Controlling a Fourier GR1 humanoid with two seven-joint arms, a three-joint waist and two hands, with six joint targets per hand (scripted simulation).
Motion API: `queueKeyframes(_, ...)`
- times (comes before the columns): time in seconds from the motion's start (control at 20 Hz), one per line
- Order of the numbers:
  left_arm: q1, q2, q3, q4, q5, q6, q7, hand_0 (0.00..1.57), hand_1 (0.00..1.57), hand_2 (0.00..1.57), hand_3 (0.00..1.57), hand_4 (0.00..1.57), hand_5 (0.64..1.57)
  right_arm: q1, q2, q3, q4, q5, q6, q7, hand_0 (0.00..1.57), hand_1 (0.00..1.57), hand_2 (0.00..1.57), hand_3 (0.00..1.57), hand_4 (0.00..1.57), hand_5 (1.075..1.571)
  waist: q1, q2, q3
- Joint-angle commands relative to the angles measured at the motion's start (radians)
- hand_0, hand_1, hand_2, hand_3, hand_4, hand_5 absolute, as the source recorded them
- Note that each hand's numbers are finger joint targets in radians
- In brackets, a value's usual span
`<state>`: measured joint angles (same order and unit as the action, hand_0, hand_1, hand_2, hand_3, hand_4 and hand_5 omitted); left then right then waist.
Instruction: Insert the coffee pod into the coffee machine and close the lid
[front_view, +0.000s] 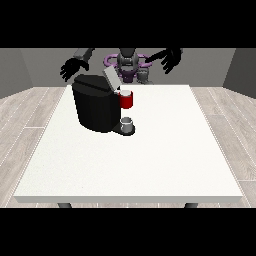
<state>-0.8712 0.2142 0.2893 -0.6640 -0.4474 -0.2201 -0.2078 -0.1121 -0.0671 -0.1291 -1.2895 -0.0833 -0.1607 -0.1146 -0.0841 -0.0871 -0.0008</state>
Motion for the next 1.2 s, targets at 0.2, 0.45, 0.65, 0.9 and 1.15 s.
queueKeyframes(0.2, 0.191, -0.1, 0.091, -0.007, 0.151, -0.026, -0.027, 0.0, 0.0, 0.0, 0.0, 0.14, 1.571, 0.017, -0.059, 0.052, -0.099, 0.011, 0.072, 0.101, 0.0, 0.0, 0.0, 0.0, 0.35, 1.571, 0.059, -0.146, -0.0004)
queueKeyframes(0.45, 0.271, -0.121, 0.072, -0.047, 0.169, -0.051, -0.011, 0.0, 0.0, 0.0, 0.0, 0.0, 1.571, -0.029, -0.109, 0.061, -0.151, 0.009, 0.121, 0.147, 0.0, 0.0, 0.0, 0.0, 0.0, 1.571, 0.127, -0.19, 0.0006)
queueKeyframes(0.65, 0.311, -0.164, 0.066, -0.118, 0.227, -0.082, -0.014, 0.0, 0.0, 0.0, 0.0, 0.0, 1.571, -0.06, -0.101, 0.039, -0.145, -0.019, 0.132, 0.122, 0.0, 0.0, 0.0, 0.0, 0.0, 1.571, 0.18, -0.163, 0.001)
queueKeyframes(0.9, 0.379, -0.167, 0.064, -0.177, 0.26, -0.067, 0.013, 0.0, 0.0, 0.0, 0.0, 0.03, 1.571, -0.111, -0.143, 0.077, -0.202, -0.025, 0.21, 0.204, 0.0, 0.0, 0.0, 0.0, 0.0, 1.571, 0.169, -0.139, 0.0007)
queueKeyframes(1.15, 0.409, -0.203, 0.02, -0.301, 0.316, -0.109, 0.061, 0.0, 0.0, 0.0, 0.0, 0.2, 1.571, -0.166, -0.1, 0.114, -0.134, 0.07, 0.143, 0.158, 0.0, 0.0, 0.0, 0.0, 0.22, 1.571, 0.24, -0.099, 0.001)
